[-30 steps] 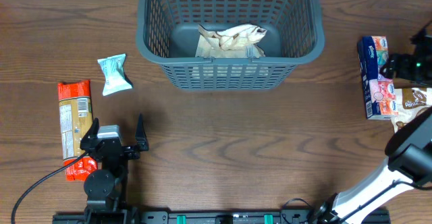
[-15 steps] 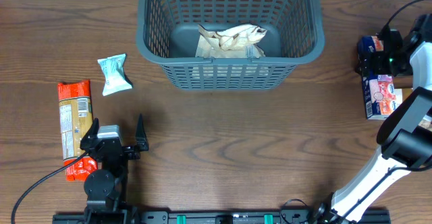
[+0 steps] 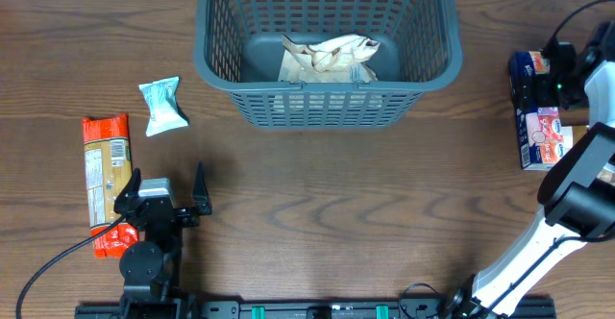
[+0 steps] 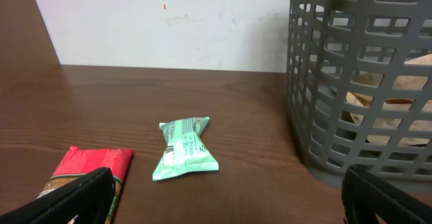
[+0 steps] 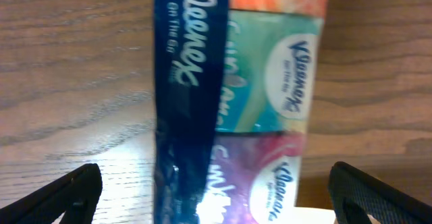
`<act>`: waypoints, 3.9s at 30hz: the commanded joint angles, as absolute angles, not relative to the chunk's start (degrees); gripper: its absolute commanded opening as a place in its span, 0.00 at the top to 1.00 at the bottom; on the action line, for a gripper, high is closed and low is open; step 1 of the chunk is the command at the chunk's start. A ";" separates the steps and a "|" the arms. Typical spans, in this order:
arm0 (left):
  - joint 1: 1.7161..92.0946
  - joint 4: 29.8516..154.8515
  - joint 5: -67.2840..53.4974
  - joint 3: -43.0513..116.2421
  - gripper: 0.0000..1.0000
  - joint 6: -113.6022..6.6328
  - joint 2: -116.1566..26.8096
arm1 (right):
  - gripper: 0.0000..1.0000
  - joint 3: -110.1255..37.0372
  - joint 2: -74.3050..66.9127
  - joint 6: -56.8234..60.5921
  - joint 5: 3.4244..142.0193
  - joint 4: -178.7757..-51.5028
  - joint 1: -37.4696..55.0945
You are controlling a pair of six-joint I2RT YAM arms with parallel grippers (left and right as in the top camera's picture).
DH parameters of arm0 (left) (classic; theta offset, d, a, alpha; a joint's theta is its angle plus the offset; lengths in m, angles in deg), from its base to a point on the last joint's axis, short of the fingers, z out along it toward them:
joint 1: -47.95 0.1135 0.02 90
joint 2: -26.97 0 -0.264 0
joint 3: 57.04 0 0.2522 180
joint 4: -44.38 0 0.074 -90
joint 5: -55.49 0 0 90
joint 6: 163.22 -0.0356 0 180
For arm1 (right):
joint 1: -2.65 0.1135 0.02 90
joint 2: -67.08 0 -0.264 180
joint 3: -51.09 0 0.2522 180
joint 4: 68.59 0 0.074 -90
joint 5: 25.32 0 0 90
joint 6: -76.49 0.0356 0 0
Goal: Pack container
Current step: 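Grasp the blue tissue bundle with the right gripper and lift, then lower the tissue bundle into the basket and open the right gripper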
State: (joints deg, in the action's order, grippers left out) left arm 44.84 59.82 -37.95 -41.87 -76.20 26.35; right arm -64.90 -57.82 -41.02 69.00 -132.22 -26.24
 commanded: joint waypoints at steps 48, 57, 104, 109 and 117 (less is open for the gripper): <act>44.75 61.94 -39.48 -43.05 0.01 -75.92 26.74 | 0.99 -77.47 -48.10 -34.11 77.83 -133.71 -16.57; 44.75 61.94 -39.48 -43.05 0.01 -75.92 26.74 | 0.99 -82.96 -36.95 -37.52 80.16 -129.14 -7.24; 44.75 61.94 -39.48 -43.05 0.01 -75.92 26.74 | 0.27 -83.07 -52.49 -74.53 82.55 -131.46 17.30; 44.75 61.94 -39.48 -43.05 0.01 -75.92 26.74 | 0.27 -83.79 -51.09 -71.45 83.81 -129.47 17.33; 44.75 61.94 -39.48 -43.05 0.01 -75.92 26.74 | 0.27 -91.83 -45.61 -62.92 83.64 -129.36 15.58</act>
State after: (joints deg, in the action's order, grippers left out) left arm 44.84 59.82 -37.95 -41.85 -76.20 26.35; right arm -87.35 -51.31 -69.02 83.29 -129.51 16.91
